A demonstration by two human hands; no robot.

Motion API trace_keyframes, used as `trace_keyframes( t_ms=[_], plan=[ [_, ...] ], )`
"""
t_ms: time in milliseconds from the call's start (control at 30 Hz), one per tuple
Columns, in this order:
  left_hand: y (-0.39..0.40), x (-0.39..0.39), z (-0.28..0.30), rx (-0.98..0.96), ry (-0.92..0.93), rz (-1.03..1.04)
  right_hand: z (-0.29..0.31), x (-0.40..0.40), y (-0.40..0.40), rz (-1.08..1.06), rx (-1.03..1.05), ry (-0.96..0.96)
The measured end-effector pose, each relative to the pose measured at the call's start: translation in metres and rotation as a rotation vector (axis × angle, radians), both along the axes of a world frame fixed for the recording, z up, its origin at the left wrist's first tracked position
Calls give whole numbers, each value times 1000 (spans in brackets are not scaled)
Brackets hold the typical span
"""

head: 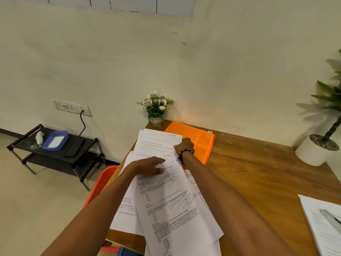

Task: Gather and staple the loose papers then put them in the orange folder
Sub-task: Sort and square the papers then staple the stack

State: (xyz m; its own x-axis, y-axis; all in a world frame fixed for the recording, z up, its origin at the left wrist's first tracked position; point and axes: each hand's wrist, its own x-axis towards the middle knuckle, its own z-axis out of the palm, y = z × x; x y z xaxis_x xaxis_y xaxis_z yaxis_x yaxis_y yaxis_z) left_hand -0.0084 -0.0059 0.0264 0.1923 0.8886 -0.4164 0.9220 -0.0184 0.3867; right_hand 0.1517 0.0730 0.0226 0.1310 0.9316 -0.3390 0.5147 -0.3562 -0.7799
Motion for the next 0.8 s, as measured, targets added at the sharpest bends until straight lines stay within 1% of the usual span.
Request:
trace_keyframes(
  t_ms=[67, 100, 133, 200, 233, 300, 400, 467, 567, 633, 700, 800],
  plan=[
    [-1, -1, -1, -34, -26, 17, 18, 8, -18, -43, -101, 273],
    [-1, -2, -1, -34, -25, 22, 26, 14, -22, -42, -128, 381],
    [-2, -3, 0, -25, -19, 21, 40, 19, -20, -102, -58, 414],
    [-2, -4, 0, -13, -3, 18, 60, 24, 4, -302, 272, 283],
    [-1, -5, 0, -12, 4, 16, 64, 26, 20, -338, 423, 188],
    [1, -5, -3, -7, 17, 9, 71, 39, 45, -403, 610, 36],
    [2, -7, -4, -8, 16, 9, 107, 71, 65, -502, 796, -75],
    [2, -9, -3, -7, -13, 5, 136, 90, 73, -465, 923, -152],
    [5, -14, -4, -27, -85, 23, 162, 116, 82, -361, 974, -194],
    [6, -14, -2, -51, -123, 50, 170, 132, 83, -255, 923, -178],
    [7, -13, 0, -68, -152, 72, 170, 142, 78, -114, 828, -168],
    [10, -11, 6, -81, -215, 63, 140, 142, 56, 86, 743, -195]
  ],
)
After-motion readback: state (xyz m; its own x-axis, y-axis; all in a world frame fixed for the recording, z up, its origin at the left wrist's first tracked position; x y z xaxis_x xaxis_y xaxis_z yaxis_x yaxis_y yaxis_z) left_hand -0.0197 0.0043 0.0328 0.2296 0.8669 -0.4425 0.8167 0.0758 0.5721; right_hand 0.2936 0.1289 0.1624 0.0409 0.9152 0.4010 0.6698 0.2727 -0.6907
